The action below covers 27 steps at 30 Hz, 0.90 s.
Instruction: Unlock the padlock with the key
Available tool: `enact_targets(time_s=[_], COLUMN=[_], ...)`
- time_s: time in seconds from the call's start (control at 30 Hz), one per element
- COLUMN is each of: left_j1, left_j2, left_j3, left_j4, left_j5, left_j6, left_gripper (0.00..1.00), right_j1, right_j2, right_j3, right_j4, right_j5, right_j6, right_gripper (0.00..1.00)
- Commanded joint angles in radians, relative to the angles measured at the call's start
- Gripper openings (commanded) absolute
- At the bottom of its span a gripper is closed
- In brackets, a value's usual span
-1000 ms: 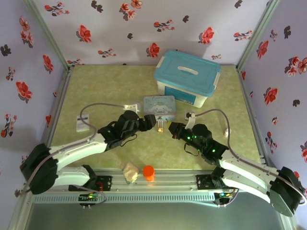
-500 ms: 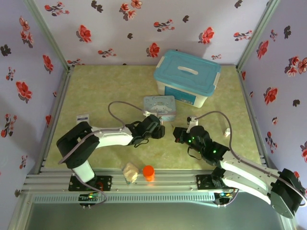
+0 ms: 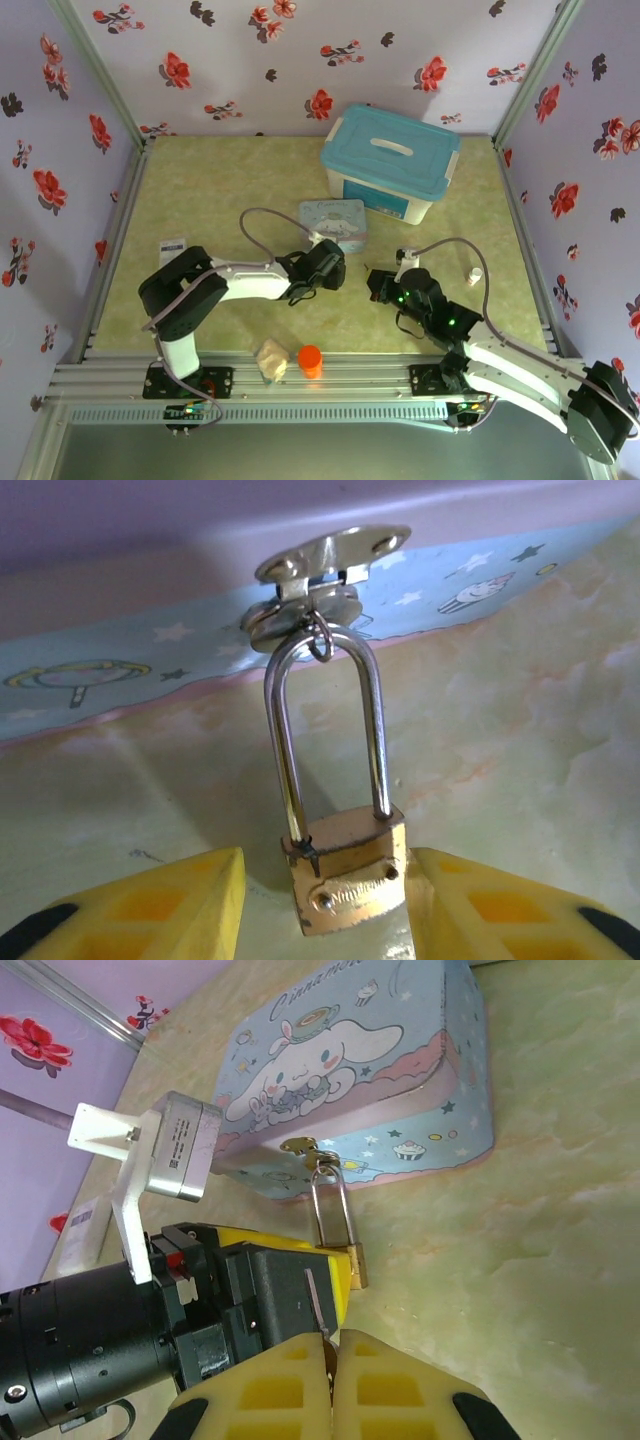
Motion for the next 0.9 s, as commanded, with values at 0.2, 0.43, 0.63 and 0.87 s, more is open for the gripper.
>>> enact_targets(time_s=[0.2, 0.43, 0.63, 0.87], left_j1=[-0.002, -0.002, -0.002, -0.002], left_j2=[0.062, 0.076, 0.072, 0.044], left_j3=[0.062, 0.037, 0.025, 0.007], left_j4=[-0.03, 0.015, 0.046, 0.065], left_j5=[-0.04, -0.015, 0.003, 0.02], left_j6=[0.056, 0.038, 0.018, -0.002], left_gripper=[0.43, 0.39, 0.32, 0.22], right_j1=[-0.013, -0.015, -0.015, -0.015], right_j2=[-0.027, -0.029, -0.021, 0.033], right_j3=[-0.017, -0.023, -0.026, -0.042], right_j4=[-0.014, -0.011, -0.003, 0.06], right_j5=[0.04, 0.049, 0.046, 0.023], right_j6=[0.024, 0.036, 0.046, 0.074], right_gripper=[0.0, 0.0, 0.0, 0.0])
